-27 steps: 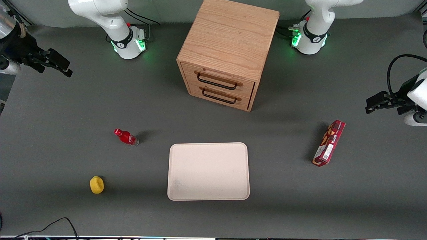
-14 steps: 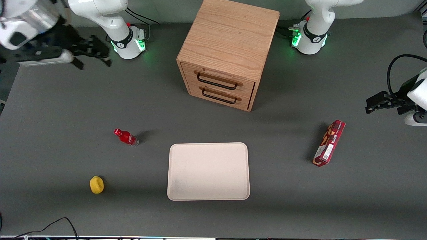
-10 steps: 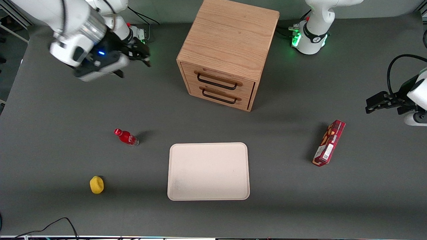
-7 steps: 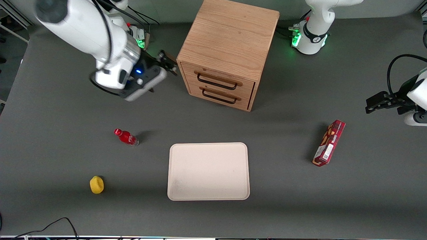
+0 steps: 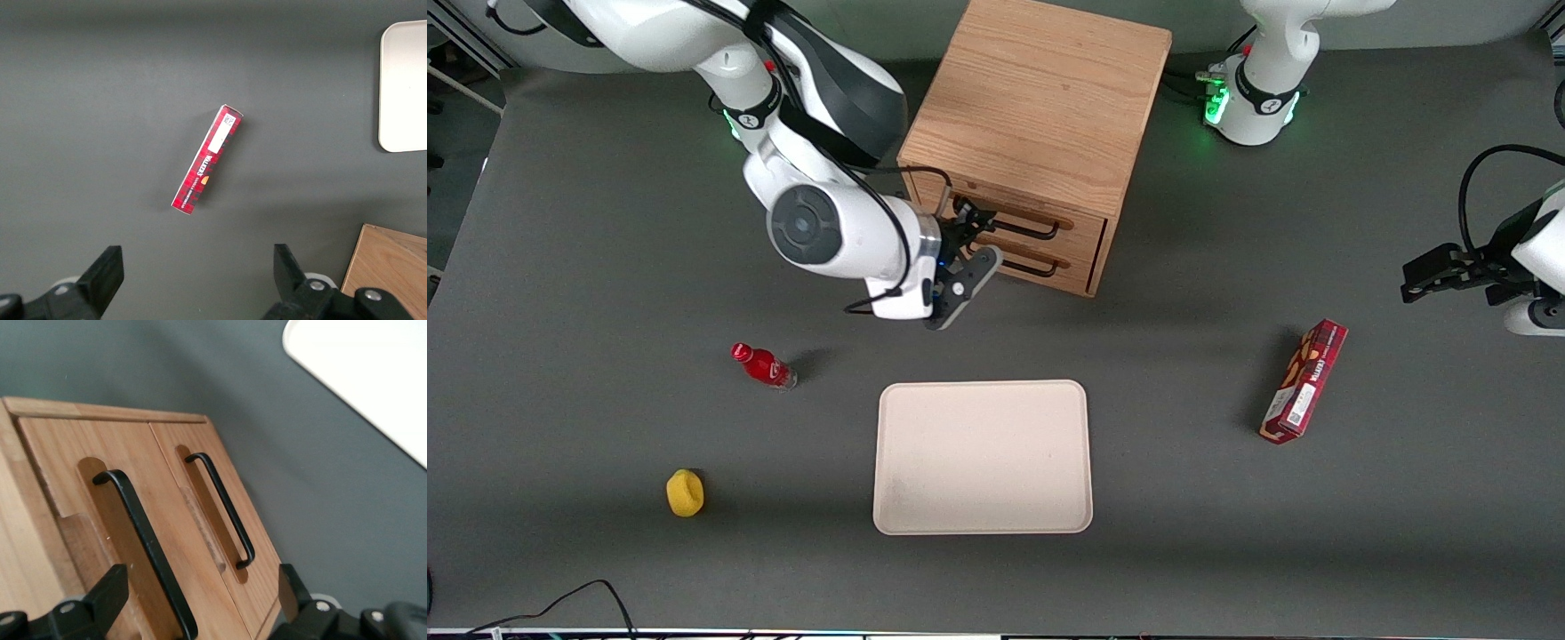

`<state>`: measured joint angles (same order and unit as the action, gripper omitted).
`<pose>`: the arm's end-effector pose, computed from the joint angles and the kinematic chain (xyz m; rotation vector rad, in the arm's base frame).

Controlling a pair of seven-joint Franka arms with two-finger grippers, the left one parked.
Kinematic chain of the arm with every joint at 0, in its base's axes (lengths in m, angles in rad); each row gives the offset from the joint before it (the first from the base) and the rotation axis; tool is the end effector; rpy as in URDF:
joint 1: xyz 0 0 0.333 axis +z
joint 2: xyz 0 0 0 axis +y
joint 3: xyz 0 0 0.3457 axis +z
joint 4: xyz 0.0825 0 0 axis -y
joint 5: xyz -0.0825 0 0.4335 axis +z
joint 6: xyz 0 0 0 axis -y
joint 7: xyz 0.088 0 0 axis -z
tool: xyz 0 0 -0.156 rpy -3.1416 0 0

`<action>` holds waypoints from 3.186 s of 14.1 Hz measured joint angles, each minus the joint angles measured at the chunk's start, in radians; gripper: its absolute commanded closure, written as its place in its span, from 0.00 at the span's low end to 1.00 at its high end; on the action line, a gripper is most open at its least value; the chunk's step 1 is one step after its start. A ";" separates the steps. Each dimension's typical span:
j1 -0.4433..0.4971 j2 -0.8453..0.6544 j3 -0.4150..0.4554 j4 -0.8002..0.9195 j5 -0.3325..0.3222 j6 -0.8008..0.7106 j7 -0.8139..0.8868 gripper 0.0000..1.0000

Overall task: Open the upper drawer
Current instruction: 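Hook the right gripper onto the upper drawer's black bar handle, then pull the handle with the right gripper, sliding the drawer out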

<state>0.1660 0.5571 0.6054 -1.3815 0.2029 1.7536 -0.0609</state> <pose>0.5654 0.4819 0.4046 -2.5012 -0.9500 0.3553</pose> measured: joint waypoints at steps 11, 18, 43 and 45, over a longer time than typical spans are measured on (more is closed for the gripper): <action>0.021 0.068 0.048 -0.029 -0.021 0.019 -0.006 0.00; 0.027 0.080 0.050 -0.046 -0.042 0.052 -0.006 0.00; -0.008 0.196 -0.059 0.176 -0.074 0.075 -0.113 0.00; -0.008 0.206 -0.072 0.198 -0.074 0.075 -0.149 0.00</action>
<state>0.1582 0.7631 0.5332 -1.1835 0.1286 1.8287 -0.2096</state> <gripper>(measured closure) 0.000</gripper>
